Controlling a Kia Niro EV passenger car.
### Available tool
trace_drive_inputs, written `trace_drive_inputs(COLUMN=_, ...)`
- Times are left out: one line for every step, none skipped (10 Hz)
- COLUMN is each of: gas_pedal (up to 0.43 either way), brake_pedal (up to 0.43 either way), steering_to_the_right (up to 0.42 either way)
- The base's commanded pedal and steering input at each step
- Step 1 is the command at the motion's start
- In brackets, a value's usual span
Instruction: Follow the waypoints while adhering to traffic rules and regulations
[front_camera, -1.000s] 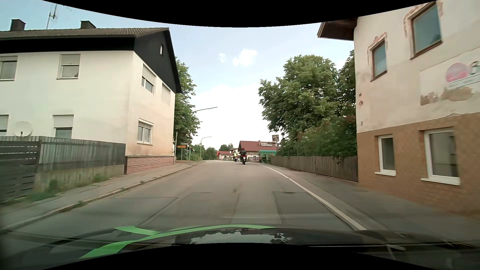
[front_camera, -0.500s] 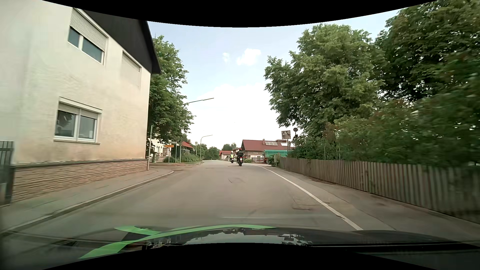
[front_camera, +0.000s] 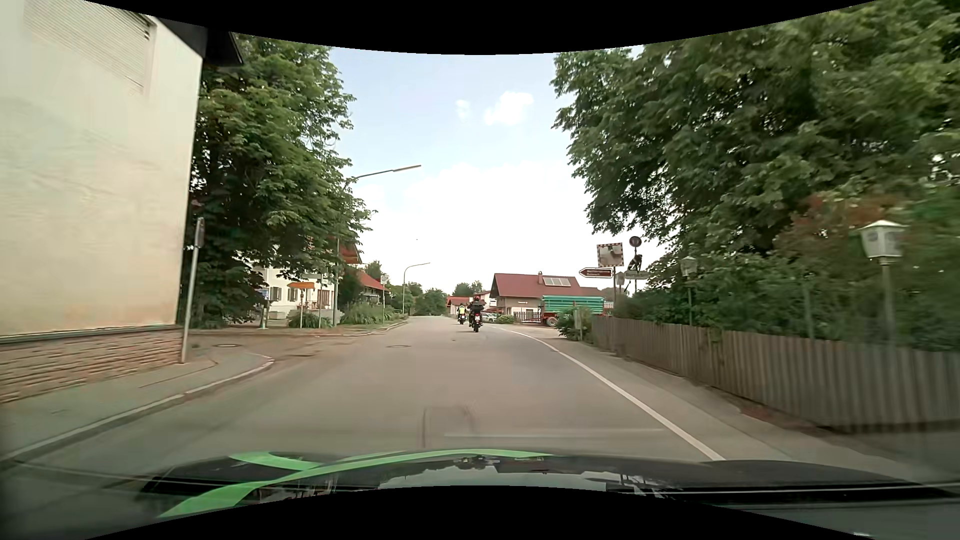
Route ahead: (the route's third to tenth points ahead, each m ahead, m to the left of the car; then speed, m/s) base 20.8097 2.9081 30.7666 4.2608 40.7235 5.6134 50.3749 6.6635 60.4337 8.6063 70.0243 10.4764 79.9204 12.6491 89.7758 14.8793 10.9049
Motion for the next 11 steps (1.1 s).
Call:
trace_drive_inputs(gas_pedal=0.079, brake_pedal=0.0, steering_to_the_right=-0.03)
trace_drive_inputs(gas_pedal=0.079, brake_pedal=0.0, steering_to_the_right=-0.03)
trace_drive_inputs(gas_pedal=0.067, brake_pedal=0.0, steering_to_the_right=-0.03)
trace_drive_inputs(gas_pedal=0.067, brake_pedal=0.0, steering_to_the_right=-0.03)
trace_drive_inputs(gas_pedal=0.067, brake_pedal=0.0, steering_to_the_right=-0.03)
trace_drive_inputs(gas_pedal=0.067, brake_pedal=0.0, steering_to_the_right=-0.03)
trace_drive_inputs(gas_pedal=0.067, brake_pedal=0.0, steering_to_the_right=-0.03)
trace_drive_inputs(gas_pedal=0.067, brake_pedal=0.0, steering_to_the_right=-0.03)
trace_drive_inputs(gas_pedal=0.067, brake_pedal=0.0, steering_to_the_right=-0.03)
trace_drive_inputs(gas_pedal=0.079, brake_pedal=0.0, steering_to_the_right=-0.03)
trace_drive_inputs(gas_pedal=0.079, brake_pedal=0.0, steering_to_the_right=-0.028)
